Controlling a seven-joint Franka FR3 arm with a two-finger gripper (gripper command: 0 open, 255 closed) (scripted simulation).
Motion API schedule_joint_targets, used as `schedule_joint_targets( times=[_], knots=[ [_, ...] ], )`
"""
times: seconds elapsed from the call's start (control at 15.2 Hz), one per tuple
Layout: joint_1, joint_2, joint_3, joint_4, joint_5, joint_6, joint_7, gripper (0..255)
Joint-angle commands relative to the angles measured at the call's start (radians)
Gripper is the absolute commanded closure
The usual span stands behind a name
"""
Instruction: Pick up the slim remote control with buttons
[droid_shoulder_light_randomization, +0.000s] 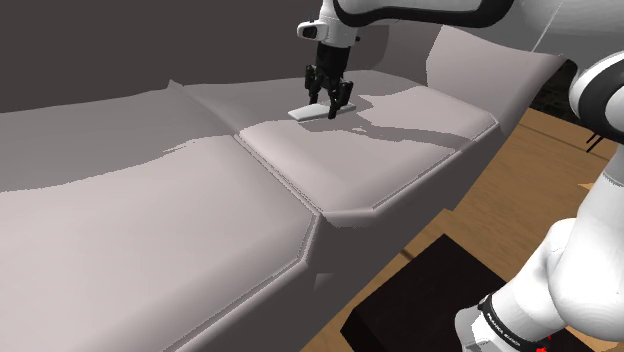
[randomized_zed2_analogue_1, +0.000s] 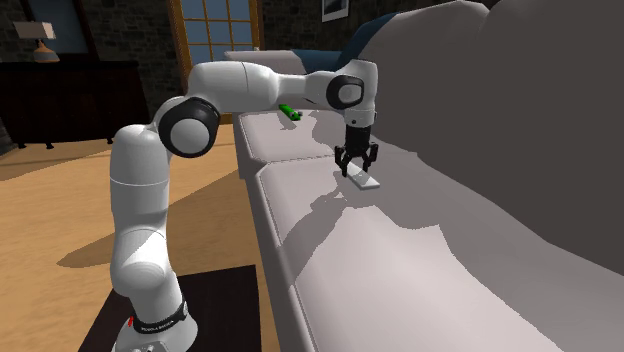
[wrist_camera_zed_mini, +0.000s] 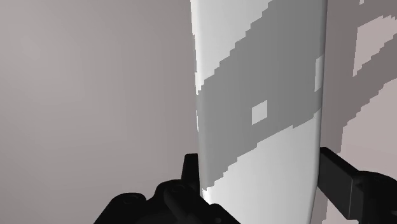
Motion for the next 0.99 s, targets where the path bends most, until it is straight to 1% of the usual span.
schedule_joint_targets(
  times=[0.0,0.53,0.92],
  knots=[
    [0.0,0.004,0.0,0.019,0.0,-0.015,0.0,255],
    [0.0,0.036,0.0,0.175,0.0,-0.139,-0.001,255],
    [-0.001,0.081,0.0,0.325,0.001,-0.244,-0.002,255]
  ],
)
